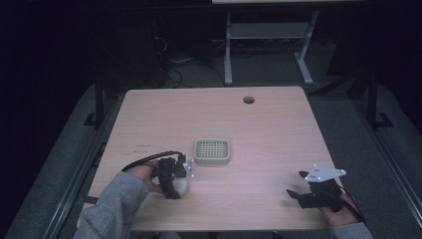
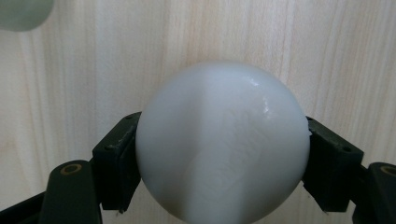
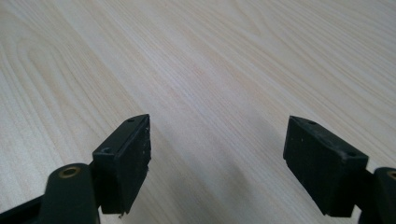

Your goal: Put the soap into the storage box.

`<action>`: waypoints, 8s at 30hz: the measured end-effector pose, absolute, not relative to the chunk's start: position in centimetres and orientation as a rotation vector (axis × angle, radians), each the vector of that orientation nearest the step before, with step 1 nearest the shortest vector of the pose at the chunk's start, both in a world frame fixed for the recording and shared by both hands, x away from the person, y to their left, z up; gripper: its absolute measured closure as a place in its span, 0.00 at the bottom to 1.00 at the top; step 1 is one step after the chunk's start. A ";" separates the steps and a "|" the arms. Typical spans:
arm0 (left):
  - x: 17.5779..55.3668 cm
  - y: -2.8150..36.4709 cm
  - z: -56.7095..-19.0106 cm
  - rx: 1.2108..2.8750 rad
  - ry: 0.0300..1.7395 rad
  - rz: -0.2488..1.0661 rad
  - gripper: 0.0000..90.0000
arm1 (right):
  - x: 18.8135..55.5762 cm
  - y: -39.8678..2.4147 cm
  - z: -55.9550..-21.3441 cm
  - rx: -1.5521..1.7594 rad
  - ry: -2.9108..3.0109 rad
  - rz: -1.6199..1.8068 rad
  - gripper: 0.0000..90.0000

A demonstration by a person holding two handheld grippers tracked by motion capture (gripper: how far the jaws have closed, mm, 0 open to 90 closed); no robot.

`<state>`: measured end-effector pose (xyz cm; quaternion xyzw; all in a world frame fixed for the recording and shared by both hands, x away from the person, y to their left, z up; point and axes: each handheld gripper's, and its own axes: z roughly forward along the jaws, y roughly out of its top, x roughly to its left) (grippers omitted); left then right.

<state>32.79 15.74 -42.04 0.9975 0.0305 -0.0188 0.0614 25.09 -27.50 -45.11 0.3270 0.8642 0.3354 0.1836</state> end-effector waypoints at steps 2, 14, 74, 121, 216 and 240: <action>32.8 15.6 -41.9 3.019 0.093 -0.053 0.27 | 25.1 -27.4 -45.1 0.927 2.437 0.948 0.25; 33.8 14.7 -40.5 3.012 0.083 -0.040 0.27 | 25.2 -27.4 -45.2 0.926 2.445 0.944 0.25; 39.3 7.8 -37.3 3.038 0.007 -0.012 0.27 | 25.3 -27.6 -45.2 0.931 2.441 0.959 0.24; 44.5 5.9 -39.4 3.020 0.119 0.008 0.27 | 25.2 -27.7 -45.1 0.931 2.429 0.965 0.25; 43.5 6.2 -38.6 3.012 0.147 0.015 0.24 | 25.1 -27.7 -44.9 0.930 2.429 0.965 0.25; 41.3 8.1 -38.1 2.996 0.173 0.020 0.25 | 25.1 -27.6 -44.9 0.930 2.429 0.964 0.25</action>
